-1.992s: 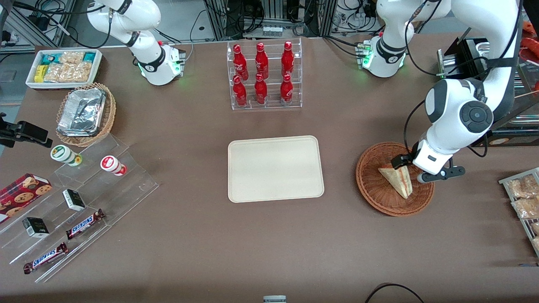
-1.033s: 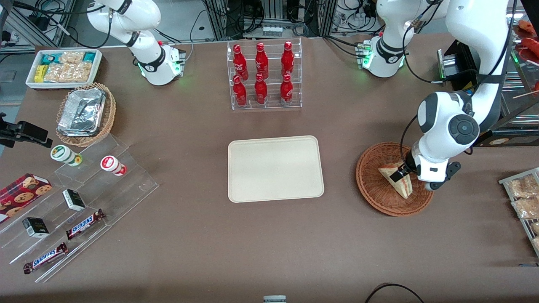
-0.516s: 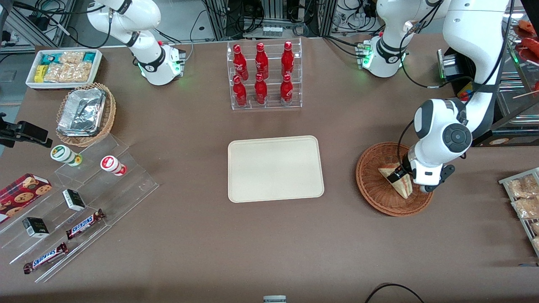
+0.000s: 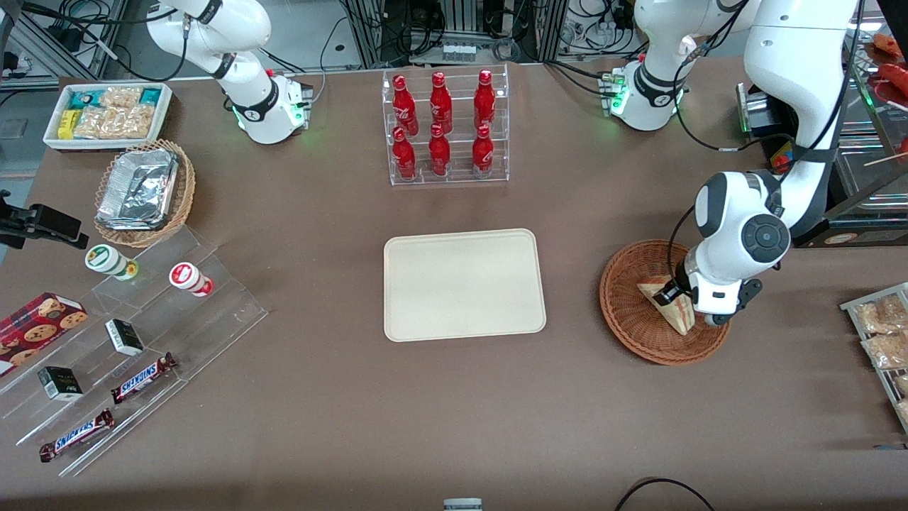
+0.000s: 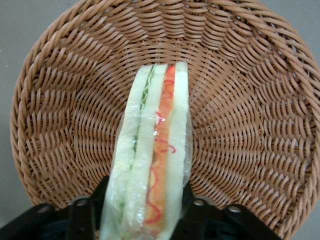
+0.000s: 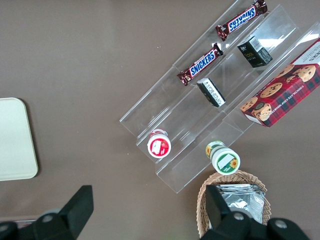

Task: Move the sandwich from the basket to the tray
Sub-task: 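Close the left gripper on the sandwich and lift it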

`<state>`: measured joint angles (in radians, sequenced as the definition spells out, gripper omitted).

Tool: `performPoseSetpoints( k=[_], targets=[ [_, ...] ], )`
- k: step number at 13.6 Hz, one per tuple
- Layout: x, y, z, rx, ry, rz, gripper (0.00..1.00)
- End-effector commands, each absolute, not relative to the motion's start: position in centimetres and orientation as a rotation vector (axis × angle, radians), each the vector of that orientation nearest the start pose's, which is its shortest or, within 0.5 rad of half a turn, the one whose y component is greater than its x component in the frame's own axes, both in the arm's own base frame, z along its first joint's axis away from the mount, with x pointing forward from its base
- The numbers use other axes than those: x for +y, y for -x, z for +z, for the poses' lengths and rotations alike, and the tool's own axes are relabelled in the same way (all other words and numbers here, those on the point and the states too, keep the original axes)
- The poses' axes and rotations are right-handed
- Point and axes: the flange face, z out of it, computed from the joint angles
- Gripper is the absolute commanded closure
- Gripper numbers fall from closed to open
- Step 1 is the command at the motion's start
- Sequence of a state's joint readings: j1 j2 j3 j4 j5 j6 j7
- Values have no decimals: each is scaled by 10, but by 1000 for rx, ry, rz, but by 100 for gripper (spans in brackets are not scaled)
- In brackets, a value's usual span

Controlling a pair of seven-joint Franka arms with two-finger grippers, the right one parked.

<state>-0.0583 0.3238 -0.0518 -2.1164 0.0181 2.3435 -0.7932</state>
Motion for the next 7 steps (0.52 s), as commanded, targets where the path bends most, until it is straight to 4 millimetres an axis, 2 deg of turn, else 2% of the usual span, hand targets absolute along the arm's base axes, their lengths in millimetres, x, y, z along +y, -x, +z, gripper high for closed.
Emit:
performPoseSetpoints(
  k=[1,4,6,7],
  targets=[
    [-62,-566,262,-1003,2927,145,100],
    [-67,-585,315,-887,2939,218,100],
    [-78,-595,339,-860,2939,237,100],
    [-87,-595,345,-836,2946,232,100]
  ],
)
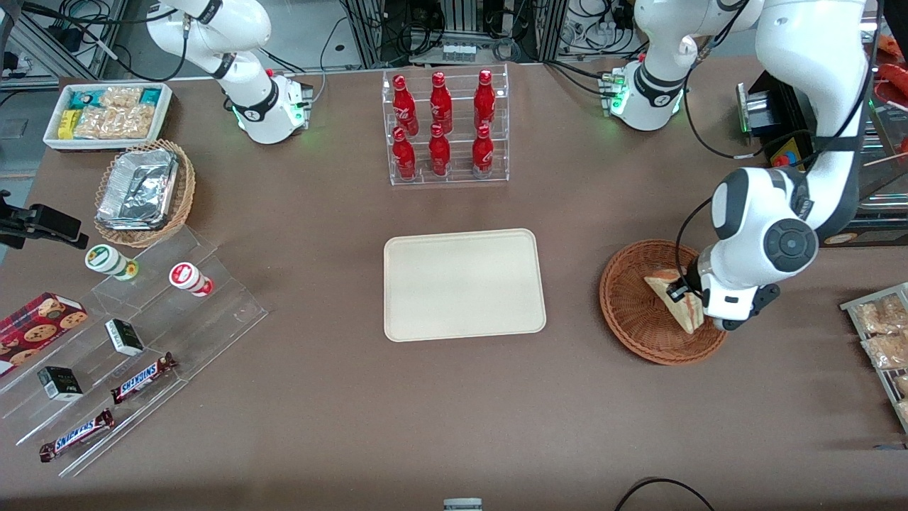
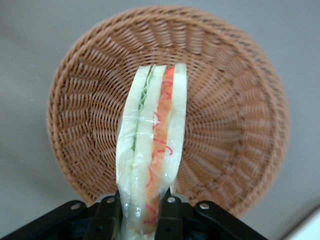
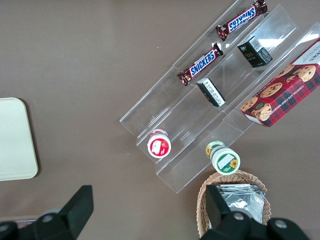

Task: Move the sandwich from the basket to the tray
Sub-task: 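Close the left gripper on the sandwich and lift it, then carry the held sandwich over the beige tray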

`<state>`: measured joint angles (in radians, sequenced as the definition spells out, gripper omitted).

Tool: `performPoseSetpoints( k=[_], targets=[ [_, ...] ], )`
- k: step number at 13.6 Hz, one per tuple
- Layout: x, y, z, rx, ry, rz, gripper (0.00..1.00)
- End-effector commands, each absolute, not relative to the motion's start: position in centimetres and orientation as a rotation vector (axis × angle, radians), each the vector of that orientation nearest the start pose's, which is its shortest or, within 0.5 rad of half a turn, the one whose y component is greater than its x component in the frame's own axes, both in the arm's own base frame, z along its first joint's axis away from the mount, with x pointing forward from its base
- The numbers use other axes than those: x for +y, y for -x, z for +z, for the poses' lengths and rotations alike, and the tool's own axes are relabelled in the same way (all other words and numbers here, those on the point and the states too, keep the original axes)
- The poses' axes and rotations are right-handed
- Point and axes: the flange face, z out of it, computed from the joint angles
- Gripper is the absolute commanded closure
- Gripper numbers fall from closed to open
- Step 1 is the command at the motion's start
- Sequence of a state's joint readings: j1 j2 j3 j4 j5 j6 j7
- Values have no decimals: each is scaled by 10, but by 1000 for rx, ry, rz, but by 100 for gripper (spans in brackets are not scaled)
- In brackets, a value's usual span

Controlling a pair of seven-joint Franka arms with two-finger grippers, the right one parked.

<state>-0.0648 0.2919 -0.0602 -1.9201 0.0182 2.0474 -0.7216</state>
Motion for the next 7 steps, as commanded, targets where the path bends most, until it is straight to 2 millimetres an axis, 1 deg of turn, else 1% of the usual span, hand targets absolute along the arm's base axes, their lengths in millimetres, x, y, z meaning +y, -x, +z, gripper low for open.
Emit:
performPoseSetpoints(
  k=[1,3,4,5,7],
  targets=[
    [-102,-595,348,-796,2958,224,100],
    [-135,-590,346,-687,2984,226,100],
    [-158,-586,346,-633,2996,221,100],
    [-185,-582,346,-569,3009,212,100],
    [-232,-579,348,-464,3035,186,100]
  ],
)
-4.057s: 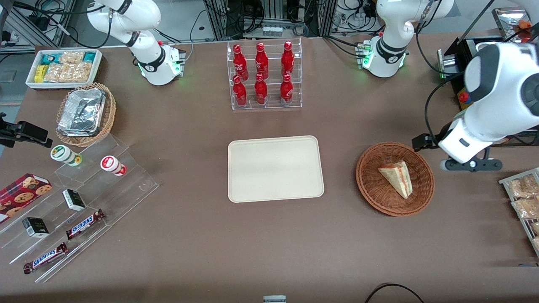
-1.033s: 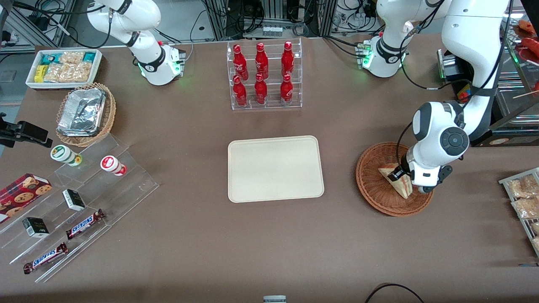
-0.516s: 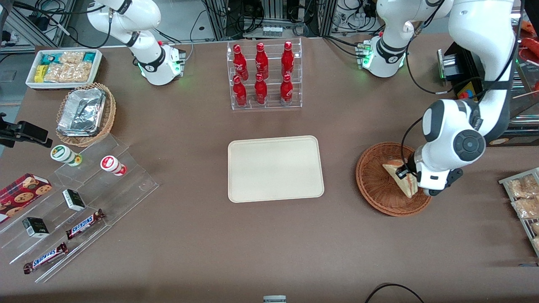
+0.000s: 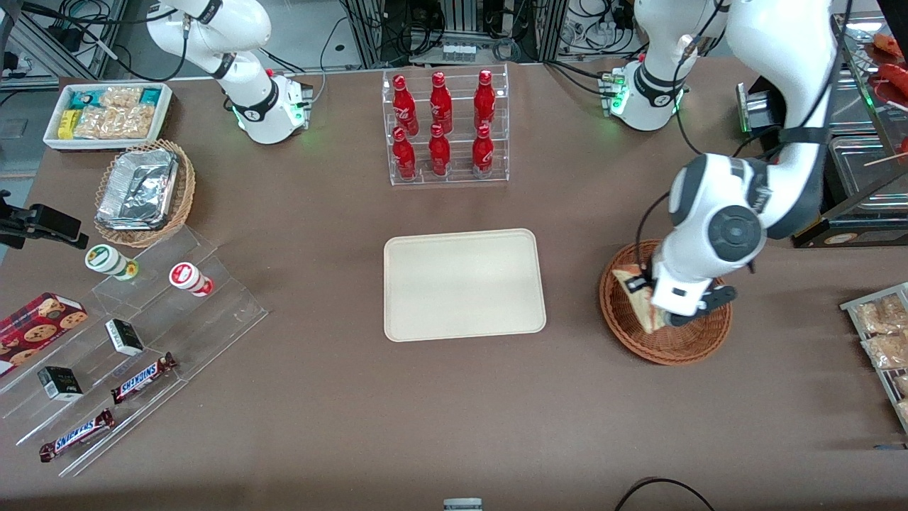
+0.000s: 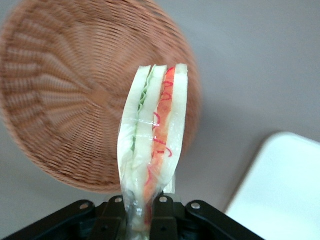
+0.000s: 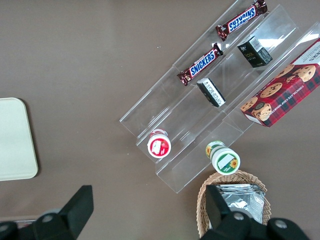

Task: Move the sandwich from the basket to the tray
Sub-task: 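Carry the held sandwich over the beige tray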

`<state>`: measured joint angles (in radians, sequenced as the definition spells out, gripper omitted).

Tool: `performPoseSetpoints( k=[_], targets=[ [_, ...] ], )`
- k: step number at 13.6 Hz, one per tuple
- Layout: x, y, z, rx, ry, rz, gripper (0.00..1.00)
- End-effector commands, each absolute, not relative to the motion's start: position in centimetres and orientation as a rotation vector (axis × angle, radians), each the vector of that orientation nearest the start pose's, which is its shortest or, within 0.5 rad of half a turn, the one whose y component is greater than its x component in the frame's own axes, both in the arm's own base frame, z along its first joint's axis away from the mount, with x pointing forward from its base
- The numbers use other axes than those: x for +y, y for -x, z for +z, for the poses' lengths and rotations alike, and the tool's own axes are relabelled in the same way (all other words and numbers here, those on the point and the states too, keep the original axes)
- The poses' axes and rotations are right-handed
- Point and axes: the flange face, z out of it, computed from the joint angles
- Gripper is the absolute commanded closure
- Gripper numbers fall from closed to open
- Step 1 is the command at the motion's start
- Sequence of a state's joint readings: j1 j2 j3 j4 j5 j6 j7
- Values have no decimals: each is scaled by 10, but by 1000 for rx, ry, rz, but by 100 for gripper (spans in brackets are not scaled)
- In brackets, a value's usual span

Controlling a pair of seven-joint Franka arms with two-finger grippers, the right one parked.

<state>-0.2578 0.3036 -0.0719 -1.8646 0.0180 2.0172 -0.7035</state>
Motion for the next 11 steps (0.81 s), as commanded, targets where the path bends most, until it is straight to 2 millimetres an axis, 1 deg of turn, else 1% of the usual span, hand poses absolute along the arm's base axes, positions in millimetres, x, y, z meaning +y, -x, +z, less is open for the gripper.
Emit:
performPoseSetpoints(
  k=[1,2,3,4,5,7,9,11],
  targets=[
    [-252,-578,348,-440,3044,181,100],
    [-276,-576,345,-400,3056,179,100],
    [-299,-572,338,-367,3059,181,100],
    [-328,-566,332,-356,3063,183,100],
    [-351,-561,330,-363,3067,176,100],
    [-383,-558,323,-393,3068,160,100],
    [-427,-550,315,-368,3083,141,100],
    [-465,-542,298,-395,3083,133,100]
  ],
)
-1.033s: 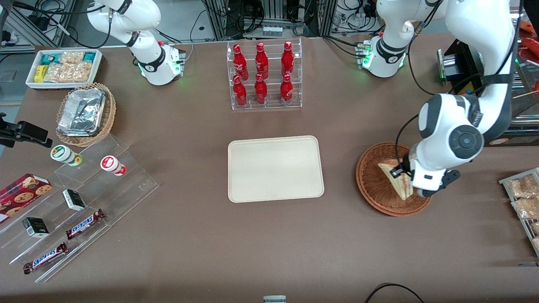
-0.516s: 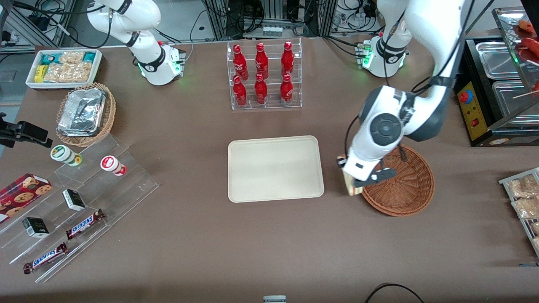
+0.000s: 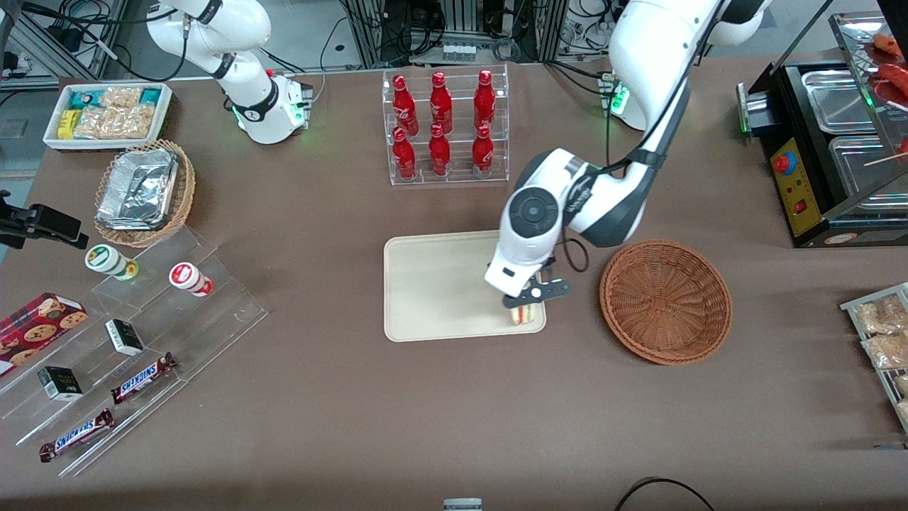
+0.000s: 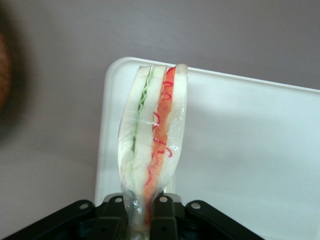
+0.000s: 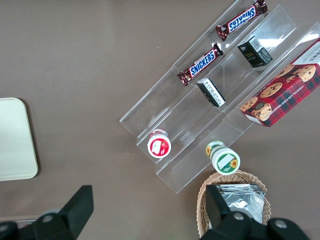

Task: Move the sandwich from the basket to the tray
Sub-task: 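Carry the held sandwich over the beige tray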

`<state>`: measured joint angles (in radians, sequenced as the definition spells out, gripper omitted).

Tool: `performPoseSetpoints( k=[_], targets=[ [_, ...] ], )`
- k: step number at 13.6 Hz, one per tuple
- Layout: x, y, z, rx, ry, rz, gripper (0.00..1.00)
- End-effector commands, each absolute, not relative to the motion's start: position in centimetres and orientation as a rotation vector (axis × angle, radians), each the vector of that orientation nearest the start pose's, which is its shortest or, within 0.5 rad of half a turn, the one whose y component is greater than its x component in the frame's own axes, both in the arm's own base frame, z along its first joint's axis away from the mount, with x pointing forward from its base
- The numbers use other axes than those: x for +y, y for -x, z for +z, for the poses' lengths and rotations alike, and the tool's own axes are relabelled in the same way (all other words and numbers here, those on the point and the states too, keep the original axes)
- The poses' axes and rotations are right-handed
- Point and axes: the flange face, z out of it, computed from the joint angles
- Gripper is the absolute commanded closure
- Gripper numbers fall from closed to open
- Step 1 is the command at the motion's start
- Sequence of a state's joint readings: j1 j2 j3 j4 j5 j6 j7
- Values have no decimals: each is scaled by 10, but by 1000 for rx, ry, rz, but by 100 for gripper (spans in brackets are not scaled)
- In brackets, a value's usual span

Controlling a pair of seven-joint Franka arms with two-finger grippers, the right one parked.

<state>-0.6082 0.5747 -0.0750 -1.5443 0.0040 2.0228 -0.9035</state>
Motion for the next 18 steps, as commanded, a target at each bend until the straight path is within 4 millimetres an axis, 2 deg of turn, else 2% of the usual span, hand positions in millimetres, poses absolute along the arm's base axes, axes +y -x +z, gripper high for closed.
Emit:
performPoseSetpoints(
  k=[1,3,5,6,10,17,18],
  targets=[
    [-481,-536,291,-390,3082,129,100],
    [-491,-537,285,-393,3097,140,100],
    [-514,-524,279,-382,3118,189,100],
    [-519,-520,274,-383,3111,194,100],
    [-530,-516,258,-422,3092,196,100],
    [-530,-516,236,-468,3059,206,100],
    [-530,-516,236,-468,3059,206,65]
  ],
)
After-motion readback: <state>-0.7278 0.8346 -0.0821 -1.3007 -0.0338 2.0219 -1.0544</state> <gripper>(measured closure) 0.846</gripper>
